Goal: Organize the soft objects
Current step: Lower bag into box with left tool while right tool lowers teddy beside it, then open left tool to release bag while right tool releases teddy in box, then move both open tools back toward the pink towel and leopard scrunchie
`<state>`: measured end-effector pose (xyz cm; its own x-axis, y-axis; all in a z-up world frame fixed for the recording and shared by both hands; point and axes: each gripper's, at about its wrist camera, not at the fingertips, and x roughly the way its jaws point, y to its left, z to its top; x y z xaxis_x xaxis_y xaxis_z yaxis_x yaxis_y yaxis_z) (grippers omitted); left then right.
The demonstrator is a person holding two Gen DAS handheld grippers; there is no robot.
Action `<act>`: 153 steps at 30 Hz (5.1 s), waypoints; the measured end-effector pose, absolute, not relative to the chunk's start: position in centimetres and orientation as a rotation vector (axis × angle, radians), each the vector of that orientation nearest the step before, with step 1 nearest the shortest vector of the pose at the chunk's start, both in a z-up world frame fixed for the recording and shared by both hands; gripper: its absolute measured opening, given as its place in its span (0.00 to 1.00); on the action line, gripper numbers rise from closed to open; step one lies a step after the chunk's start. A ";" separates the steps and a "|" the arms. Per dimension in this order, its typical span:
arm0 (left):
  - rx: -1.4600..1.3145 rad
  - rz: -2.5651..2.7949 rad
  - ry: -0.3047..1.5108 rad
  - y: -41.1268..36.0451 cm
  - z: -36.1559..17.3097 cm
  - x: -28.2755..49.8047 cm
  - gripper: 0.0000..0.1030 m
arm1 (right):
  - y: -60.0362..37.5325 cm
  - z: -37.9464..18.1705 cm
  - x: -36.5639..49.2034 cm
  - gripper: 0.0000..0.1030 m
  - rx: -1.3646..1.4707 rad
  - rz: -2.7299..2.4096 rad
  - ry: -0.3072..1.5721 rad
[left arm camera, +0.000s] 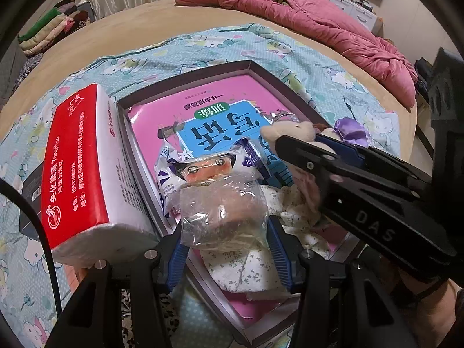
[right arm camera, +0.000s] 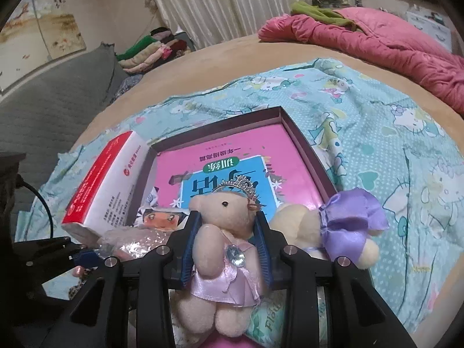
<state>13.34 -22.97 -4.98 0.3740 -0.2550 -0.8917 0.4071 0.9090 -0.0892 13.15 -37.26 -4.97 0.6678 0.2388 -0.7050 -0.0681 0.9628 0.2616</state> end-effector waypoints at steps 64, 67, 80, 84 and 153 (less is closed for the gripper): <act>0.048 -0.447 1.052 -21.7 -2.7 12.2 0.83 | -41.2 -3.3 10.5 0.75 0.300 0.076 0.656; 0.041 -0.444 1.045 -21.5 -2.4 12.0 0.83 | -41.2 -3.3 10.4 0.76 0.292 0.066 0.657; 0.023 -0.435 1.002 -19.9 -0.6 10.9 0.83 | -40.2 -1.8 8.9 0.77 0.220 0.041 0.627; 0.016 -0.425 0.995 -19.2 -0.1 10.7 0.84 | -39.8 -1.0 8.3 0.77 0.219 0.037 0.624; -0.164 -0.171 1.059 -1.4 0.1 9.0 0.84 | -18.4 0.4 2.3 0.78 -0.099 0.464 0.785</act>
<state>8.97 -1.36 0.10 0.4785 -0.2181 -0.8505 0.0611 0.9746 -0.2156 2.28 -18.41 0.36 0.6126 0.3658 -0.7007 -0.4381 0.8950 0.0842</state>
